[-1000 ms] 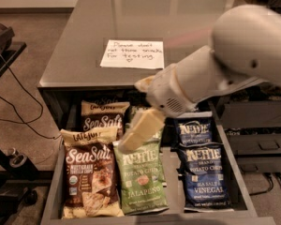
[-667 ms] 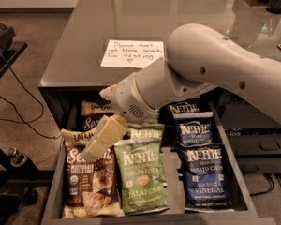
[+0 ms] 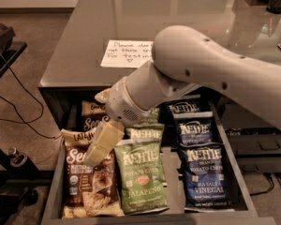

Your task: Pick brown chip bag from top drawer and place on counter

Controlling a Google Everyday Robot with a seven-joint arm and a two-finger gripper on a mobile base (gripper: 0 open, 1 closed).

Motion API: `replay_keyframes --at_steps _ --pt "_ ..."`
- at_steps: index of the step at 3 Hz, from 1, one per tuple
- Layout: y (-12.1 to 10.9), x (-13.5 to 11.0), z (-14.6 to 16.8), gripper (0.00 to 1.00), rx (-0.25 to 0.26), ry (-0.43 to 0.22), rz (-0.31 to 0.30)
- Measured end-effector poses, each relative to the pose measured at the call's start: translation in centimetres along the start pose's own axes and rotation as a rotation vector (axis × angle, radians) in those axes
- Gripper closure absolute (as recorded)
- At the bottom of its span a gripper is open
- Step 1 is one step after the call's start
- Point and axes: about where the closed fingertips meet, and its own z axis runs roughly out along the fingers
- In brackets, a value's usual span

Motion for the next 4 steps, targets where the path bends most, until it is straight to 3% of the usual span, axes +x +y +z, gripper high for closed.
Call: replay_keyframes --at_steps 1,2,3,4 --pt "-0.9 2.2 3.3 0.00 -0.007 0.141 -0.140" --pt "-2.5 3.9 6.1 0.00 -0.010 0.230 -0.234" --pt "-4.6 5.7 8.4 0.00 -0.018 0.249 -0.269" --pt "-6.6 8.3 10.5 0.00 -0.040 0.258 -0.239"
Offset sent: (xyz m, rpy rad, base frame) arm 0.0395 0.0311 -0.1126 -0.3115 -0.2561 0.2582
